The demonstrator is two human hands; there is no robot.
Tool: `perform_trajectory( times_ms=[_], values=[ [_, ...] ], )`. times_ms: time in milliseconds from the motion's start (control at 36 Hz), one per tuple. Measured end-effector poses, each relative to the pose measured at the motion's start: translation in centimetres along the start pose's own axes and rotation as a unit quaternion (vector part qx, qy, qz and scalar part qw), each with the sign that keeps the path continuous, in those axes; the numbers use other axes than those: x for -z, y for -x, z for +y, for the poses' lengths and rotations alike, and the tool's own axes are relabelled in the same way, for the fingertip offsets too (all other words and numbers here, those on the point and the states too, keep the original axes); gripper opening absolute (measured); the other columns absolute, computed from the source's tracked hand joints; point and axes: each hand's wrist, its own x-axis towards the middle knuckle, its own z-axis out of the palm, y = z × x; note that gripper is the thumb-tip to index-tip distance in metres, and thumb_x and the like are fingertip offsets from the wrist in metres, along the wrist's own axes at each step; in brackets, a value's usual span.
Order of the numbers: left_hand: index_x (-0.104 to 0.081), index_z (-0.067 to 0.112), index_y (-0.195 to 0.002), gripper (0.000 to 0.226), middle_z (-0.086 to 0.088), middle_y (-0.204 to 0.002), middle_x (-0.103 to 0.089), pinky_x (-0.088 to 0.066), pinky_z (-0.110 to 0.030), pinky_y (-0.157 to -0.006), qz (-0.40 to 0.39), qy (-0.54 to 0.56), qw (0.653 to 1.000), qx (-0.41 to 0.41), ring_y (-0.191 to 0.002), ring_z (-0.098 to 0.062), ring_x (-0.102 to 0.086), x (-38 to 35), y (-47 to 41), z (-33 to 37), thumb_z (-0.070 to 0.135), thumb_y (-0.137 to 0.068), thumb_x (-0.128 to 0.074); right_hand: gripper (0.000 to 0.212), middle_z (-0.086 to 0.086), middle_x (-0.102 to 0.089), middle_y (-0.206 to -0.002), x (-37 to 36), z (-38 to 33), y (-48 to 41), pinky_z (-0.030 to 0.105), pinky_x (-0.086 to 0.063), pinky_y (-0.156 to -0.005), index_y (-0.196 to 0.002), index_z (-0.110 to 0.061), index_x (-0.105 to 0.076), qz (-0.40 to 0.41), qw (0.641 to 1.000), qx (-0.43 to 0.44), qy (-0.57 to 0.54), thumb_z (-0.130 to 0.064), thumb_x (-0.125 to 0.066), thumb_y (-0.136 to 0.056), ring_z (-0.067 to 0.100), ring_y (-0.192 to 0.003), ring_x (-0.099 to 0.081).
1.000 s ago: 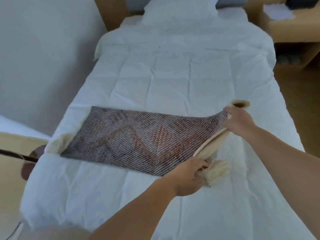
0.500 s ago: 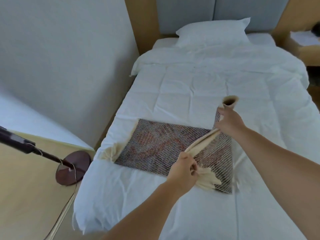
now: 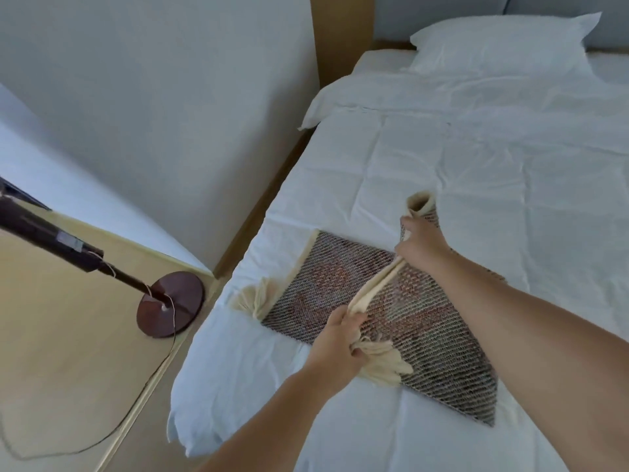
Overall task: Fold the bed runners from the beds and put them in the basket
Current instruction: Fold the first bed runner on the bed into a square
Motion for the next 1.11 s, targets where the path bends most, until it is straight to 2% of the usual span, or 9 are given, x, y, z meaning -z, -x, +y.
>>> perform_trajectory(
  times_ms=[139,278,556,694,750,861,917,1000,1111],
  values=[
    [-0.034,0.034,-0.142,0.064,0.013,-0.137,-0.026,-0.046,-0.017,-0.086,-0.051,-0.028,0.998,-0.026,-0.103,-0.007,-0.049,3.3,-2.0,-5.4,0.011,-0.085,-0.053,0.038,0.004,-0.049,-0.11,-5.4,-3.3,-3.5,0.019,-0.035,-0.047,-0.122,-0.009,-0.051,-0.004,1.0,-0.018,0.018,-0.006,-0.061,-0.085,0.008,-0.072,-0.047],
    [-0.027,0.027,-0.148,0.073,0.017,-0.132,-0.031,-0.047,-0.013,-0.082,-0.071,0.024,0.997,0.024,-0.104,-0.003,-0.049,6.2,-4.5,-11.8,0.011,-0.083,-0.055,0.02,0.005,-0.053,-0.102,-11.5,-6.3,-7.3,0.027,-0.053,-0.056,-0.102,-0.01,-0.054,-0.016,0.999,-0.043,0.029,-0.005,-0.062,-0.084,0.016,-0.077,-0.058],
    [-0.028,0.032,-0.146,0.078,0.018,-0.136,-0.033,-0.044,-0.009,-0.076,-0.119,0.094,0.984,0.096,-0.116,-0.006,-0.045,7.7,-10.2,-23.0,0.008,-0.078,-0.058,0.046,0.005,-0.05,-0.116,-24.0,-8.8,-15.5,0.032,-0.057,-0.061,-0.134,-0.008,-0.044,-0.04,0.99,-0.098,0.089,-0.004,-0.056,-0.089,0.017,-0.078,-0.06],
    [-0.032,0.032,-0.144,0.073,0.015,-0.131,-0.036,-0.039,-0.004,-0.068,-0.134,0.099,0.979,0.118,-0.112,-0.008,-0.046,6.8,-12.1,-27.0,0.007,-0.079,-0.056,0.039,0.003,-0.052,-0.115,-28.4,-8.0,-17.5,0.025,-0.046,-0.054,-0.133,-0.01,-0.045,-0.047,0.986,-0.133,0.089,-0.006,-0.048,-0.094,0.011,-0.07,-0.049],
    [-0.035,0.03,-0.143,0.071,0.016,-0.129,-0.037,-0.038,-0.007,-0.077,-0.126,0.1,0.978,0.13,-0.113,-0.007,-0.044,6.7,-12.5,-27.9,0.004,-0.079,-0.053,0.042,0.003,-0.049,-0.118,-29.6,-7.6,-18.1,0.023,-0.041,-0.054,-0.135,-0.008,-0.043,-0.053,0.986,-0.13,0.088,-0.01,-0.052,-0.095,0.011,-0.073,-0.048],
    [-0.042,0.027,-0.141,0.066,0.016,-0.135,-0.039,-0.035,-0.013,-0.086,-0.084,0.08,0.982,0.149,-0.116,-0.004,-0.043,6.6,-13.2,-28.7,0.007,-0.079,-0.05,0.06,0.008,-0.037,-0.145,-31.1,-7.1,-17.9,0.032,-0.053,-0.082,-0.147,-0.007,-0.03,-0.063,0.996,-0.061,0.028,-0.032,-0.052,-0.096,0.021,-0.105,-0.056],
    [-0.045,0.028,-0.138,0.059,0.019,-0.132,-0.04,-0.039,-0.016,-0.086,-0.069,0.021,0.988,0.139,-0.111,-0.005,-0.047,6.5,-13.2,-28.6,0.017,-0.081,-0.05,0.057,0.009,-0.026,-0.154,-31.3,-6.9,-17.3,0.038,-0.042,-0.105,-0.15,-0.009,-0.023,-0.055,0.998,-0.018,-0.002,-0.032,-0.042,-0.101,0.026,-0.13,-0.044],
    [-0.053,0.025,-0.126,0.046,0.012,-0.136,-0.04,-0.042,-0.03,-0.097,-0.019,-0.123,0.989,0.073,-0.119,-0.016,-0.046,6.3,-13.0,-28.0,0.034,-0.081,-0.046,0.052,0.007,-0.014,-0.16,-30.8,-6.1,-16.8,0.035,-0.017,-0.117,-0.152,-0.012,-0.017,-0.009,0.998,0.033,0.06,-0.026,-0.03,-0.103,0.025,-0.145,-0.018],
    [-0.036,0.019,-0.144,0.062,-0.006,-0.158,-0.02,-0.001,-0.041,-0.119,0.016,-0.242,0.97,-0.024,-0.146,-0.028,-0.011,4.6,-14.2,-27.2,0.045,-0.088,-0.027,0.06,0.009,0.007,-0.161,-30.4,-3.2,-18.0,0.043,0.0,-0.12,-0.153,-0.011,-0.001,0.032,0.968,0.019,0.25,-0.04,-0.013,-0.101,0.025,-0.148,0.007]
  ],
)
